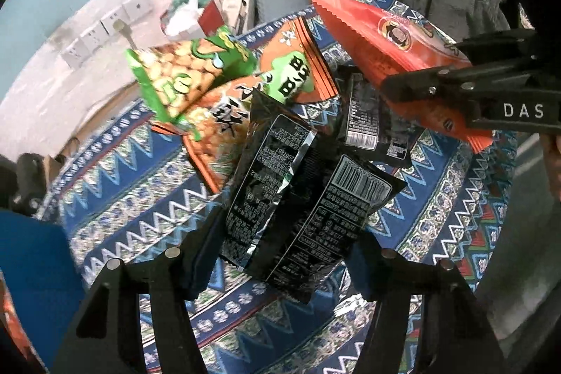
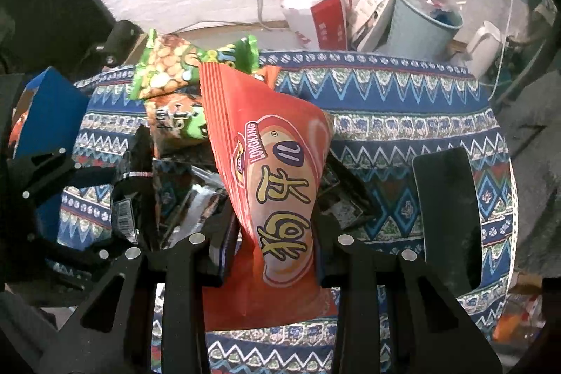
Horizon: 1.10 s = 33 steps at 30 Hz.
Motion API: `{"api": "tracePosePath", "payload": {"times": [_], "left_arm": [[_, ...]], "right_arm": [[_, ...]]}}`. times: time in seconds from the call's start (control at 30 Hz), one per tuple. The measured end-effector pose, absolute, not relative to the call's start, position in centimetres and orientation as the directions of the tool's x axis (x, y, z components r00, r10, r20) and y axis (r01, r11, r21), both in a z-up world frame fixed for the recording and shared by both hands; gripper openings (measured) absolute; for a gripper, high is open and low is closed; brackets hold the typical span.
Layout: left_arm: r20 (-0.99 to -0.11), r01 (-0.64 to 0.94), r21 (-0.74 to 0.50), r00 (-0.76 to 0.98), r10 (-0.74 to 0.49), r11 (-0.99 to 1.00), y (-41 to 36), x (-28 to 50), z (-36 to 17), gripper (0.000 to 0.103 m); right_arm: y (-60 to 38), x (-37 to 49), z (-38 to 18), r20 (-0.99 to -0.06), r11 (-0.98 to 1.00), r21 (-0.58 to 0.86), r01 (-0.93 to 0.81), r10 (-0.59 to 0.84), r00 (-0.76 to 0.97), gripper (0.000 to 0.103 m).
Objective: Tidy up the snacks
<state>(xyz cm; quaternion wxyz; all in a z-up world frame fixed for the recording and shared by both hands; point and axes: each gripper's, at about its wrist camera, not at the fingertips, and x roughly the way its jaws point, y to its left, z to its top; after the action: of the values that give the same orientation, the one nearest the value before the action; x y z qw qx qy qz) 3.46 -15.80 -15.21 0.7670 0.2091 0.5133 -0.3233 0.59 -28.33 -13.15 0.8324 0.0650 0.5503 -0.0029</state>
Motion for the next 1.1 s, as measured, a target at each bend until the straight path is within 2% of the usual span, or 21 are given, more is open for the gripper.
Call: {"api": "tracePosePath", "payload": {"times": [0.77, 1.1], "left_arm": [[-0.868, 0.535, -0.04, 0.401, -0.295, 0.844, -7.8, 2.7, -7.3, 0.065], [-0.856, 0.43, -0.062, 0.442, -0.27, 0.901, -2.4, 3.2, -5.8, 0.065]], "right_arm": [[-21.3, 1.4, -7.2, -0.871, 0.995, 0.08, -0.066, 0.102, 0.481, 0.033], [-16.8, 2.5, -6.1, -0.862, 0.987, 0.072, -0.144, 0.135, 0.488, 0.033]]}}
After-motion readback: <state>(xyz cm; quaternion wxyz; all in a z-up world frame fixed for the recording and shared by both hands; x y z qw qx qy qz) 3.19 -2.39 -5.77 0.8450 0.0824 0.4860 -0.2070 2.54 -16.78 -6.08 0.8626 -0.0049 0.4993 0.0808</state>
